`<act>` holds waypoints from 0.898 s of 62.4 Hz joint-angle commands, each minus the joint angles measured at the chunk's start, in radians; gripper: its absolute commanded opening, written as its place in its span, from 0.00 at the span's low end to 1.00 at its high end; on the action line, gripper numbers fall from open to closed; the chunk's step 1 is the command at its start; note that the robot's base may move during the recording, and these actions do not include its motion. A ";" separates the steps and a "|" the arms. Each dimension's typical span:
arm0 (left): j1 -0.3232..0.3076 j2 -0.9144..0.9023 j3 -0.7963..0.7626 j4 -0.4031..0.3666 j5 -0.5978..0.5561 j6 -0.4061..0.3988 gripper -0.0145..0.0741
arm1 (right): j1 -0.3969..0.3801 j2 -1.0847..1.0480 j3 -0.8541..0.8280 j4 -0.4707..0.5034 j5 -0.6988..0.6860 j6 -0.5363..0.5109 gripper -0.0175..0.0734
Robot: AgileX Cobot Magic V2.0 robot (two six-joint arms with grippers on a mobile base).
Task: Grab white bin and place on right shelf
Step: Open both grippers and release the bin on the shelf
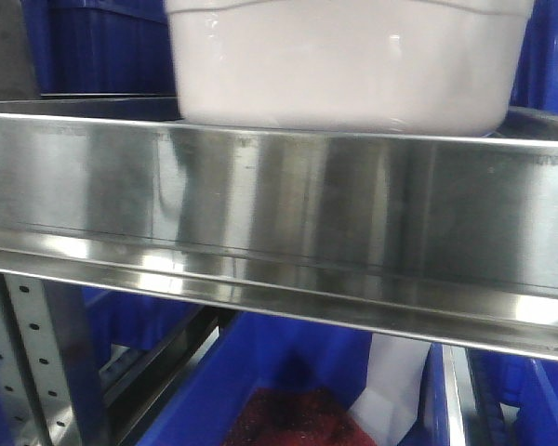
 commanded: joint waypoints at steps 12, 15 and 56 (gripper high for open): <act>-0.006 -0.088 -0.032 0.143 -0.016 -0.163 0.03 | -0.002 -0.102 -0.030 -0.084 0.028 0.167 0.27; -0.006 -0.094 -0.032 0.188 -0.014 -0.203 0.03 | -0.002 -0.118 -0.030 -0.154 0.029 0.230 0.27; -0.058 -0.591 0.567 0.386 -0.681 -0.376 0.03 | -0.002 -0.516 0.225 -0.633 -0.051 0.583 0.27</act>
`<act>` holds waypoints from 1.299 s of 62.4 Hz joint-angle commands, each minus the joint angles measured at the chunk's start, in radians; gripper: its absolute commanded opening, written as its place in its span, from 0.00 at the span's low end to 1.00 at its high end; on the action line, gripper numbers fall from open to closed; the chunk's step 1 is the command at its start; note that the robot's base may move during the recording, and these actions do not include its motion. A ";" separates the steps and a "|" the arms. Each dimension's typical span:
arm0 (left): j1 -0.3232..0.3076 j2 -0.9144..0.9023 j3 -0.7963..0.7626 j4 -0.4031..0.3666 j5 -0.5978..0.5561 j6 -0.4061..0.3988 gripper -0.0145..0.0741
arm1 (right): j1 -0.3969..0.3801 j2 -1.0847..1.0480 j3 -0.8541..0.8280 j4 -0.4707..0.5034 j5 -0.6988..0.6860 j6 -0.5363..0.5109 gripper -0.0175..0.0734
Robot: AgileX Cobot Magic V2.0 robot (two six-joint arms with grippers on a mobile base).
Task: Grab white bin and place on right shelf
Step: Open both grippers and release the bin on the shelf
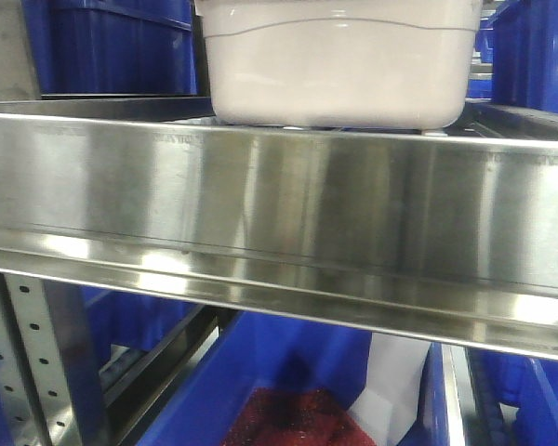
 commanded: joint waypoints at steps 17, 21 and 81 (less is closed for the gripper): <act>-0.007 -0.339 0.389 -0.023 -0.461 0.004 0.03 | -0.002 -0.373 0.250 0.002 -0.244 -0.033 0.27; -0.007 -0.386 0.440 -0.023 -0.506 0.004 0.03 | -0.002 -0.428 0.267 0.002 -0.268 -0.033 0.27; -0.007 -0.492 0.519 -0.002 -0.662 0.004 0.03 | -0.002 -0.473 0.273 0.002 -0.372 -0.033 0.27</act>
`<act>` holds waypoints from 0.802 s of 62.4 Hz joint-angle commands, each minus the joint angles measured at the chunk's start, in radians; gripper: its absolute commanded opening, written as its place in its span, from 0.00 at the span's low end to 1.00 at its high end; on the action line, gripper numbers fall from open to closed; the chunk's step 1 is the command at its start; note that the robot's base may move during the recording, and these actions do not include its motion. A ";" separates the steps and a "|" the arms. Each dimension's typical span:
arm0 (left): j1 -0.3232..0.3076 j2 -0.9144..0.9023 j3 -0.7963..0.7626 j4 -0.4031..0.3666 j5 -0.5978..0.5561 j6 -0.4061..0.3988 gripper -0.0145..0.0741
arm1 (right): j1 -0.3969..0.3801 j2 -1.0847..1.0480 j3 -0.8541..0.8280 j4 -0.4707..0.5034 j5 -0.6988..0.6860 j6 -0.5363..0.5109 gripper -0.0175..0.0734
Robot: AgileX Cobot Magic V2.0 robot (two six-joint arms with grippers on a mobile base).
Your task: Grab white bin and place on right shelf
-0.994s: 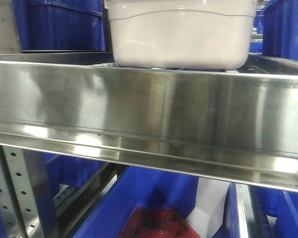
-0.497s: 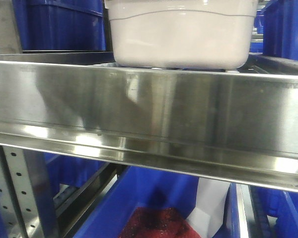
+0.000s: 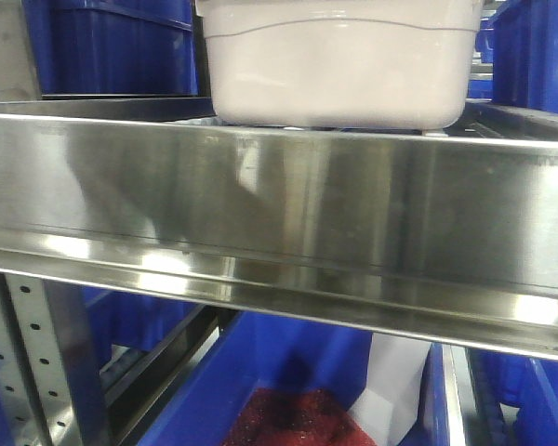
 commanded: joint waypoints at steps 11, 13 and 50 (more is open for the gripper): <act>0.008 -0.023 0.022 -0.006 -0.089 0.002 0.03 | -0.002 -0.001 -0.022 0.005 -0.091 -0.011 0.27; 0.020 -0.042 0.045 -0.006 -0.089 0.002 0.03 | -0.002 -0.001 -0.022 0.005 -0.091 -0.011 0.27; 0.096 -0.336 0.526 -0.046 -0.232 0.002 0.03 | -0.002 0.000 -0.021 0.005 -0.091 -0.011 0.27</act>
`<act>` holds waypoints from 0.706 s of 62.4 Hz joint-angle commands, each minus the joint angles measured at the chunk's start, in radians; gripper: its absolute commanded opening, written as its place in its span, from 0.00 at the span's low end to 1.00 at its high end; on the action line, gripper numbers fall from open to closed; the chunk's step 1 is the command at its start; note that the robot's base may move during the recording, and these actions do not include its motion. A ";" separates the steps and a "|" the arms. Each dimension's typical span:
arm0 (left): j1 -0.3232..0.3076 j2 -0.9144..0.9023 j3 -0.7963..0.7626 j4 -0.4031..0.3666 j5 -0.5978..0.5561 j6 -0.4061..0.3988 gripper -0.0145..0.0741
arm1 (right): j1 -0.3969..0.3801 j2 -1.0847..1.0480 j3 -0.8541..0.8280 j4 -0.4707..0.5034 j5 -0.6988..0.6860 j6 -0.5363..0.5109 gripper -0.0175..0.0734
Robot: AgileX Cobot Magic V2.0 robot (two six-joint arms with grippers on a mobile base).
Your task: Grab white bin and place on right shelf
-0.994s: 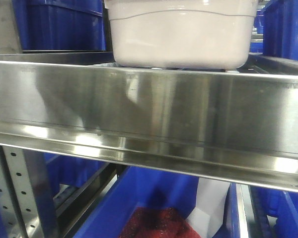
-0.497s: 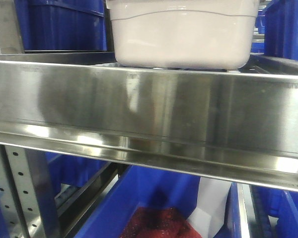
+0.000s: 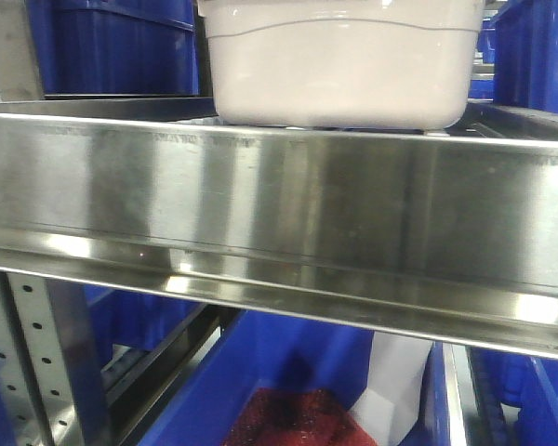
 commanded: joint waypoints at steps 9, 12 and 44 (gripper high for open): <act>0.000 -0.014 0.017 0.079 -0.139 -0.027 0.03 | -0.002 0.000 -0.021 0.005 -0.090 -0.011 0.27; 0.000 -0.014 0.017 0.080 -0.150 -0.073 0.03 | -0.002 0.000 -0.021 0.005 -0.090 -0.011 0.27; -0.023 -0.014 0.017 0.100 -0.164 -0.111 0.03 | -0.002 0.000 -0.021 0.005 -0.090 -0.011 0.27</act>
